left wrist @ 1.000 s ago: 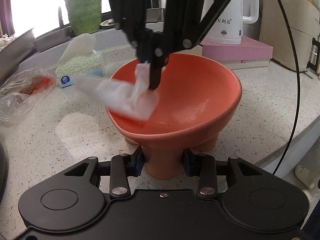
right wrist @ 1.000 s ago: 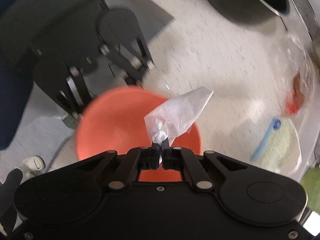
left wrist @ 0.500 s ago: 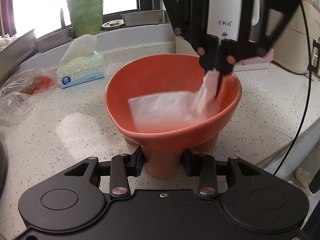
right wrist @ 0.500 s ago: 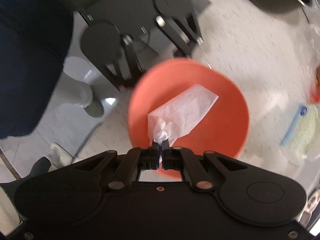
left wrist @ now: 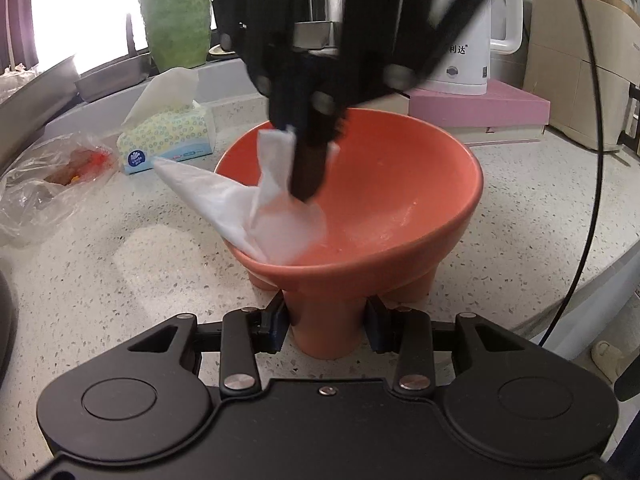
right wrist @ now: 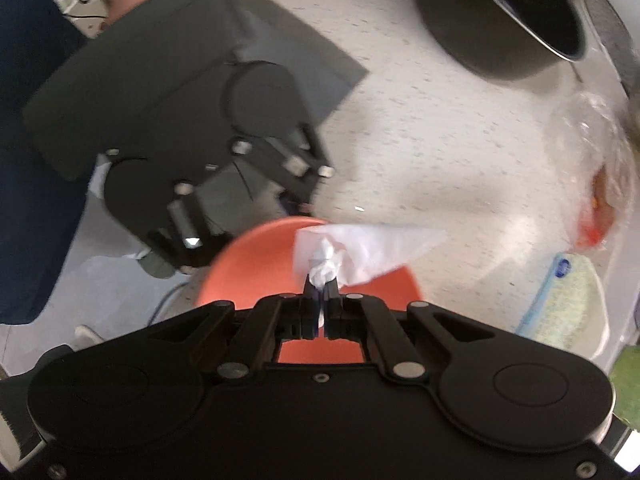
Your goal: Clean bowl
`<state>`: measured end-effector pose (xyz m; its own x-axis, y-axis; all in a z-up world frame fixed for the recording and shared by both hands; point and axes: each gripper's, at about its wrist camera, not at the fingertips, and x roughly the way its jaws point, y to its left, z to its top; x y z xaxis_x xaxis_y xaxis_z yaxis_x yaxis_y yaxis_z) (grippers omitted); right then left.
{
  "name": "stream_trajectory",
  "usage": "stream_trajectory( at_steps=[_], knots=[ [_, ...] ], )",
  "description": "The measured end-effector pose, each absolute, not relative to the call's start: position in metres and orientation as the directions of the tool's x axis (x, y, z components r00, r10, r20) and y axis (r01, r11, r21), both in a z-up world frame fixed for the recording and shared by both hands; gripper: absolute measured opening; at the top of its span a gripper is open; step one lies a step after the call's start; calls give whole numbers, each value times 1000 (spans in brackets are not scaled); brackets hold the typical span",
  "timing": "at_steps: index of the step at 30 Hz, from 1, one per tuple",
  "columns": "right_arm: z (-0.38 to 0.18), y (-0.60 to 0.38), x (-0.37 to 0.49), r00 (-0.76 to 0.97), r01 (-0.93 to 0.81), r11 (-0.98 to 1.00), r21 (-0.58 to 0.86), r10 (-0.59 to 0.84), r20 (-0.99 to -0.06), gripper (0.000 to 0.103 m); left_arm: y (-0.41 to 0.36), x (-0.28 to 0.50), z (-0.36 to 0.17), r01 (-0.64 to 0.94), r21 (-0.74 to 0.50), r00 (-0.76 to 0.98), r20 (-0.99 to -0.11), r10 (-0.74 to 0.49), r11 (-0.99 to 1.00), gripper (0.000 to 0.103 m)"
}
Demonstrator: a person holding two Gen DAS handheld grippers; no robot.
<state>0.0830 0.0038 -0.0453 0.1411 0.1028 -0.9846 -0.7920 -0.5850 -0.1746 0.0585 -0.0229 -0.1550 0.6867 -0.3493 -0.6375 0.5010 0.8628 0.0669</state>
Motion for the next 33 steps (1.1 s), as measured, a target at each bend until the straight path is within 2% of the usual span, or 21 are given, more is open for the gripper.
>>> stream_trajectory(
  at_steps=[7,12,17,25,33],
  knots=[
    [-55,-3,120,230,-820,-522,-234,72,-970,2,-22,56,-155,499,66,687,-637,-349,864,38],
    [-66,-22,114,245,-804,-556,-209,12,-970,2,-22,57,-155,500,64,686,-637,-350,864,38],
    [-75,-38,88,189,-779,-612,-136,-22,-982,2,-21,58,-154,502,65,686,-638,-351,863,38],
    [-58,-14,68,66,-807,-580,-111,98,-993,2,-23,58,-155,501,71,687,-639,-347,862,38],
    [-53,5,103,168,-855,-457,-246,204,-964,2,-23,56,-155,501,73,688,-639,-345,863,38]
  ],
)
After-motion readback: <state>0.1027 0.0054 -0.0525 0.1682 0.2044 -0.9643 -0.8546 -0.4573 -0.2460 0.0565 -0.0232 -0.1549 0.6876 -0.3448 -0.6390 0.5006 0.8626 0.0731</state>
